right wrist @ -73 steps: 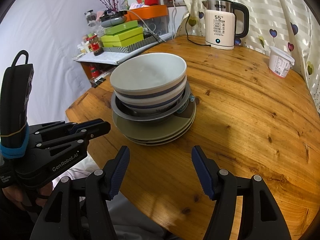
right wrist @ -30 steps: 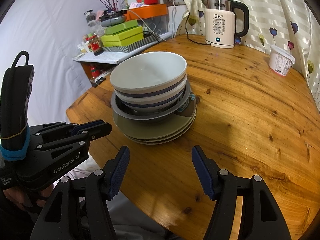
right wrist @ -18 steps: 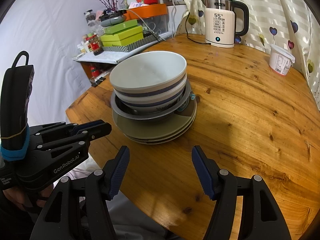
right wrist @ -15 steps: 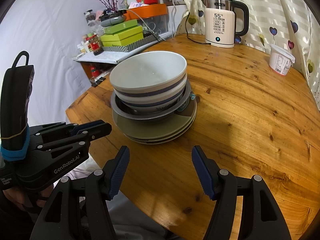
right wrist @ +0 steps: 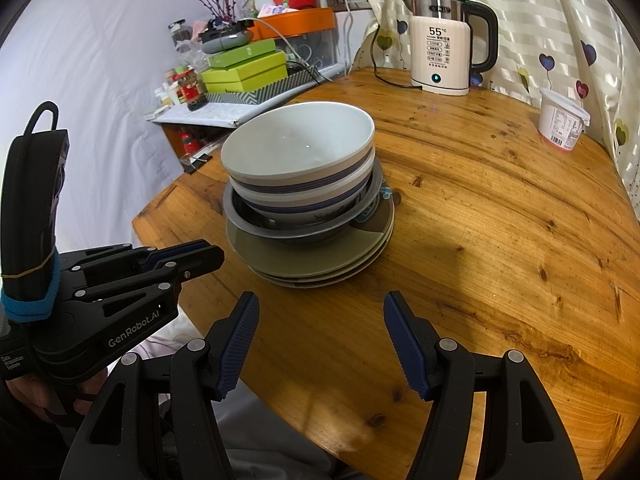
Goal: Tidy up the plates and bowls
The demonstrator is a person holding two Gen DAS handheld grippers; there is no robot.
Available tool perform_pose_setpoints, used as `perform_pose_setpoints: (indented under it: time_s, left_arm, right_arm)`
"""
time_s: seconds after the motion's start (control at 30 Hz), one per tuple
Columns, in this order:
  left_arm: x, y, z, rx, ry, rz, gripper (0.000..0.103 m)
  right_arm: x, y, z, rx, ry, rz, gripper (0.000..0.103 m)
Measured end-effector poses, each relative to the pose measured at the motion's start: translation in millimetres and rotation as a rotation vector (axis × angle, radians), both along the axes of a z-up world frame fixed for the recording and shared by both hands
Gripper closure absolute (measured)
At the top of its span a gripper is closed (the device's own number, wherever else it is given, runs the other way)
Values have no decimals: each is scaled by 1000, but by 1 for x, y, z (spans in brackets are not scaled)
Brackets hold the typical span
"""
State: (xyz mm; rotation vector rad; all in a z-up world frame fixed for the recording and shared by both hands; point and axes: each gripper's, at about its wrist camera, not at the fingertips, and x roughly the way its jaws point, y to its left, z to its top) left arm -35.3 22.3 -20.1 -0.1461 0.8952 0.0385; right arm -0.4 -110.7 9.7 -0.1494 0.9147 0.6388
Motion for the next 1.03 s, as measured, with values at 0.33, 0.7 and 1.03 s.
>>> perform_pose_setpoints:
  time_s: [0.33,0.7,1.03]
  left_arm:
    - [-1,0,-1,1,1,0,92]
    - [0,0,-2,5,5,-1,92]
    - [3,0,-2,10,5,-7,92]
  right_arm:
    - [0,0,0,0,1,0,37]
    - [0,0,0,0,3,1,37]
    - [1,0,0,0,1,0,37]
